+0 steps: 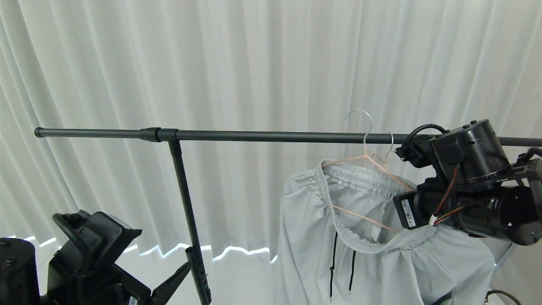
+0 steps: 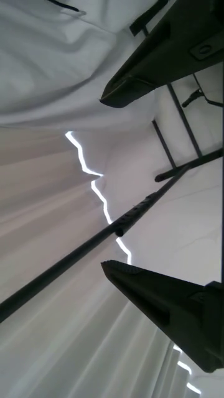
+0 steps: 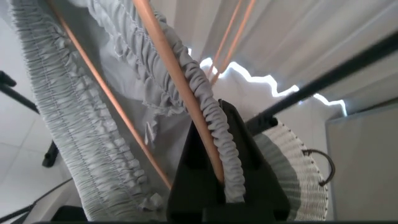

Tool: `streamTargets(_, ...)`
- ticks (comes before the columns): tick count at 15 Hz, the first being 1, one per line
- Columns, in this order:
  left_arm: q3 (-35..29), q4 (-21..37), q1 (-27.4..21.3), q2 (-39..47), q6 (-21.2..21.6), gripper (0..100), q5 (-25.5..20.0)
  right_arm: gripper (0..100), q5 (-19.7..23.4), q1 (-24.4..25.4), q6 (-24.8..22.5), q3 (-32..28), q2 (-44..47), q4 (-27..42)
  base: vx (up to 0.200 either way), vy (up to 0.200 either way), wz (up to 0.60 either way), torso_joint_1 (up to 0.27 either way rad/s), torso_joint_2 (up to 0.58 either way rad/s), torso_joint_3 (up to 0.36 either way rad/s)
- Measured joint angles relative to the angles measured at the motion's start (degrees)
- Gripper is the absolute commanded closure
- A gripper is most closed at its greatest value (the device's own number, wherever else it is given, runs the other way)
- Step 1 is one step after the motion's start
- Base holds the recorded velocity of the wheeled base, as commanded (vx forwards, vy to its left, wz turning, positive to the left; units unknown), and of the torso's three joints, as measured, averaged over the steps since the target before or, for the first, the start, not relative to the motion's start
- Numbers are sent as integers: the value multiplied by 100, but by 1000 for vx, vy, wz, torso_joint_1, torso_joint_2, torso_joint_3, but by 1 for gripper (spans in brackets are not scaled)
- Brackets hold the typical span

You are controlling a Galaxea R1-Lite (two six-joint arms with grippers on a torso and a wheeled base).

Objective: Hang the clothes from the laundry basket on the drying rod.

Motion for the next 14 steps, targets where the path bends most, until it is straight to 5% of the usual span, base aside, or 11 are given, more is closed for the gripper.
streamTargets(14, -52, 2, -33, -245, 238, 0, 572, 100, -296, -358, -21, -706, 1172, -11, 0, 0, 0, 0, 0, 0)
